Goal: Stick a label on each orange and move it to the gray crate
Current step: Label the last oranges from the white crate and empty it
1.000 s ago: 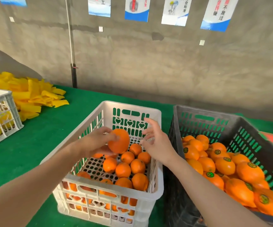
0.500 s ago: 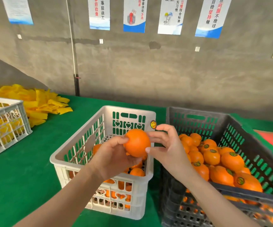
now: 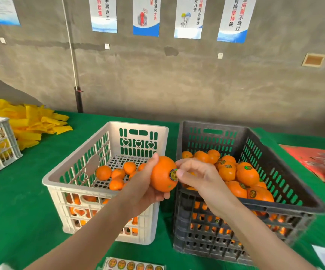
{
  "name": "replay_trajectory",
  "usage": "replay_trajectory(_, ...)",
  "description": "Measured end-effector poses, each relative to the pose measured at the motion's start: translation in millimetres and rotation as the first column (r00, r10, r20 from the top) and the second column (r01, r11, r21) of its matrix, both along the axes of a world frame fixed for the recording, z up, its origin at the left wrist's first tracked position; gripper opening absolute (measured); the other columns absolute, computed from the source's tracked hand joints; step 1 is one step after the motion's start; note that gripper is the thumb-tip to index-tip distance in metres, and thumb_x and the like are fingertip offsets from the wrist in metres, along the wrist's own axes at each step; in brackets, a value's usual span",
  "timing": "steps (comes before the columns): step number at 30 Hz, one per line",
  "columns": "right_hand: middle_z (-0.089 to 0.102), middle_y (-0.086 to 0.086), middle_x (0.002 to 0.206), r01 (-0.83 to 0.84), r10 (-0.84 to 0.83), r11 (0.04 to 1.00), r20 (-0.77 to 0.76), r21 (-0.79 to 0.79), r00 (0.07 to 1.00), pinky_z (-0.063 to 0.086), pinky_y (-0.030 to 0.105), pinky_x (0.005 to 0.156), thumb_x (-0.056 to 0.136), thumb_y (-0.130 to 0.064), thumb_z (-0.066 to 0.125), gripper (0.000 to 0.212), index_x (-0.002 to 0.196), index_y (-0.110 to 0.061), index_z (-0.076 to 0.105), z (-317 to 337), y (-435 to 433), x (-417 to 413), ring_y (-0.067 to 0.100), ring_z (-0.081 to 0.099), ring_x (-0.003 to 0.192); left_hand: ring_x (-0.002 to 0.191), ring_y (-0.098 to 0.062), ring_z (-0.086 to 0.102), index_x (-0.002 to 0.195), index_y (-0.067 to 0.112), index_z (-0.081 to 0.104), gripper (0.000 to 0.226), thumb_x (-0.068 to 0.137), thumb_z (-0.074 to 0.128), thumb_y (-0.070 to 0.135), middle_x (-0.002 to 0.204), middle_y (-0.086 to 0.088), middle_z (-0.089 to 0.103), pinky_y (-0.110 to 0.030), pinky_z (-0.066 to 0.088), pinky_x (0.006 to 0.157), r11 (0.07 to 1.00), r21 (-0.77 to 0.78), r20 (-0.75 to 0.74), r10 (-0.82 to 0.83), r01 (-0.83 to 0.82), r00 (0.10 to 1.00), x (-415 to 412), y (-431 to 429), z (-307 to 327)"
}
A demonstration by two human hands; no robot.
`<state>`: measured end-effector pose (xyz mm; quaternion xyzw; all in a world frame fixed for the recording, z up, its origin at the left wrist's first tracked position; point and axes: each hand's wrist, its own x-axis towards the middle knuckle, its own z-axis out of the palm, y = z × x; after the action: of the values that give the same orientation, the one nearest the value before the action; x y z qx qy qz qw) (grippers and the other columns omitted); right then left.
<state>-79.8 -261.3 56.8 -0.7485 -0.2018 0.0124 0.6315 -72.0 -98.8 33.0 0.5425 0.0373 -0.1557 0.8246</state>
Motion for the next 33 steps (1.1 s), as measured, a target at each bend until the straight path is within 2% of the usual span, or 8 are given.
replay_trajectory(5,0.06,0.004,0.108,0.012,-0.005,0.992,0.053,-0.123,0.999,0.047,0.032,0.093,0.089,-0.017,0.064,0.014,0.075,-0.019,0.063,3,-9,-4,0.016,0.057,0.104,0.066,-0.02,0.064,0.111,0.021,0.06,0.065,0.062,0.064,0.064,0.087,-0.01,0.07,-0.031,0.052,0.055,1.0,0.014,0.031,0.026,-0.026,0.999,-5,-5,-4)
replay_trajectory(11,0.059,0.001,0.096,0.084,-0.044,0.971,0.178,-0.223,0.983,0.042,0.009,0.075,0.088,-0.017,0.065,0.012,0.077,-0.019,0.062,1,-14,-5,0.002,0.054,0.085,0.073,-0.019,0.065,0.112,0.024,0.061,0.062,0.064,0.063,0.063,0.091,-0.009,0.068,-0.032,0.054,0.063,0.997,0.07,0.102,0.021,-0.028,0.995,-11,-12,-8)
replay_trajectory(19,0.055,-0.002,0.087,0.235,-0.144,0.951,0.383,-0.203,0.913,0.046,0.016,0.068,0.082,-0.017,0.071,0.022,0.071,-0.026,0.054,-7,-15,-13,0.005,0.053,0.081,0.067,-0.016,0.064,0.114,0.02,0.062,0.059,0.07,0.063,0.058,0.092,-0.01,0.069,-0.03,0.051,0.055,0.999,0.037,0.14,0.014,-0.02,0.99,-14,-21,-12)
replay_trajectory(21,0.053,-0.007,0.088,0.279,-0.192,0.946,0.41,-0.165,0.892,0.046,0.016,0.066,0.082,-0.022,0.07,0.021,0.08,-0.031,0.051,-15,-13,-17,0.006,0.052,0.083,0.068,-0.018,0.064,0.114,0.018,0.062,0.06,0.069,0.063,0.059,0.093,-0.012,0.069,-0.031,0.051,0.055,1.0,0.028,0.147,0.006,-0.01,0.989,-15,-23,-15)
replay_trajectory(25,0.049,-0.021,0.109,0.252,-0.206,0.959,0.292,-0.129,0.934,0.049,0.016,0.071,0.086,-0.038,0.064,0.04,0.111,-0.049,0.034,-24,-17,-17,0.001,0.052,0.096,0.076,-0.026,0.063,0.111,0.018,0.061,0.063,0.069,0.057,0.063,0.092,-0.013,0.072,-0.033,0.053,0.058,0.999,0.015,0.156,0.044,-0.046,0.987,-15,-30,-15)
replay_trajectory(29,0.037,-0.026,0.126,0.126,-0.079,0.979,0.27,-0.161,0.96,0.046,0.012,0.088,0.082,-0.037,0.072,0.071,0.135,-0.043,0.025,-25,-25,-11,-0.01,0.043,0.113,0.085,-0.023,0.072,0.108,0.021,0.06,0.062,0.073,0.041,0.069,0.095,-0.008,0.074,-0.03,0.058,0.059,0.996,0.029,0.195,0.078,-0.085,0.978,-4,-53,-3)
replay_trajectory(31,0.035,-0.018,0.13,0.207,-0.146,0.964,0.315,-0.169,0.938,0.046,0.018,0.094,0.076,-0.023,0.078,0.081,0.136,-0.041,0.026,-22,-32,-4,-0.002,0.042,0.116,0.082,-0.019,0.073,0.108,0.023,0.058,0.068,0.07,0.032,0.073,0.097,-0.01,0.072,-0.025,0.056,0.055,0.978,0.111,0.176,0.155,-0.176,0.972,6,-69,3)
replay_trajectory(33,0.036,-0.017,0.128,0.276,-0.218,0.949,0.316,-0.151,0.923,0.047,0.024,0.094,0.07,-0.02,0.081,0.088,0.138,-0.037,0.028,-16,-43,9,-0.002,0.042,0.114,0.083,-0.011,0.07,0.105,0.029,0.059,0.066,0.074,0.021,0.072,0.097,-0.004,0.069,-0.018,0.054,0.06,0.914,0.293,0.351,0.171,-0.282,0.921,19,-83,4)
